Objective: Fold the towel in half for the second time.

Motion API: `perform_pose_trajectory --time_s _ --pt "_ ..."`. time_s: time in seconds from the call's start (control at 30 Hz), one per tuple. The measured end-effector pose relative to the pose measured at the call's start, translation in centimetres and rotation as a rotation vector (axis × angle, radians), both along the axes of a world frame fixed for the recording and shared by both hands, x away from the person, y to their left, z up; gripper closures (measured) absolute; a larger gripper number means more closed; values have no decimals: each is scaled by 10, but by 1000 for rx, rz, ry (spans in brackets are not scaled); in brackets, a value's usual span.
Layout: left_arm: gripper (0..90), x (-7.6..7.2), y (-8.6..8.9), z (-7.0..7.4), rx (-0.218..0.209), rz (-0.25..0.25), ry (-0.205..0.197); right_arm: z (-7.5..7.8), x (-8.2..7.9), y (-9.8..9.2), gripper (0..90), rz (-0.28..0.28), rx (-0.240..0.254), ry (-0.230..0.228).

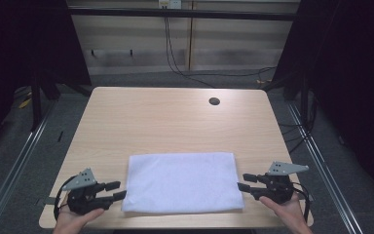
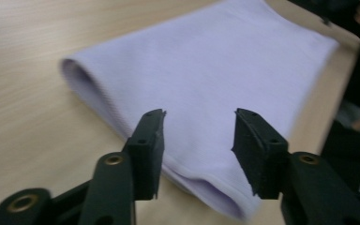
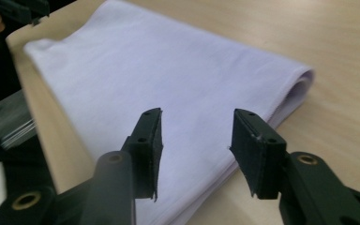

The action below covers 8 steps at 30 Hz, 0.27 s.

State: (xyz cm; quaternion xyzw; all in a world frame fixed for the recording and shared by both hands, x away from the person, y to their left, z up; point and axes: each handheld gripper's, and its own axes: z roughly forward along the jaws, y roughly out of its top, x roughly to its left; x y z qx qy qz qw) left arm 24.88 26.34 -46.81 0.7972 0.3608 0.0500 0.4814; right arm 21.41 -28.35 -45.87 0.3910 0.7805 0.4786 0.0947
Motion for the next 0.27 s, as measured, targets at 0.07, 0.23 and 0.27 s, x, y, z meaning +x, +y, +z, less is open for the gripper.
perform_pose_trajectory --time_s 0.07,0.23,0.27 --pt "454 6 3 -1 6 35 0 2 -1 0 519 -27 -11 -28" --pt "370 15 17 -4 -2 122 2 0 -3 -8 447 -85 -7 -72" --pt "365 16 18 -5 1 132 -4 -1 -2 -11 435 -108 -5 -68"
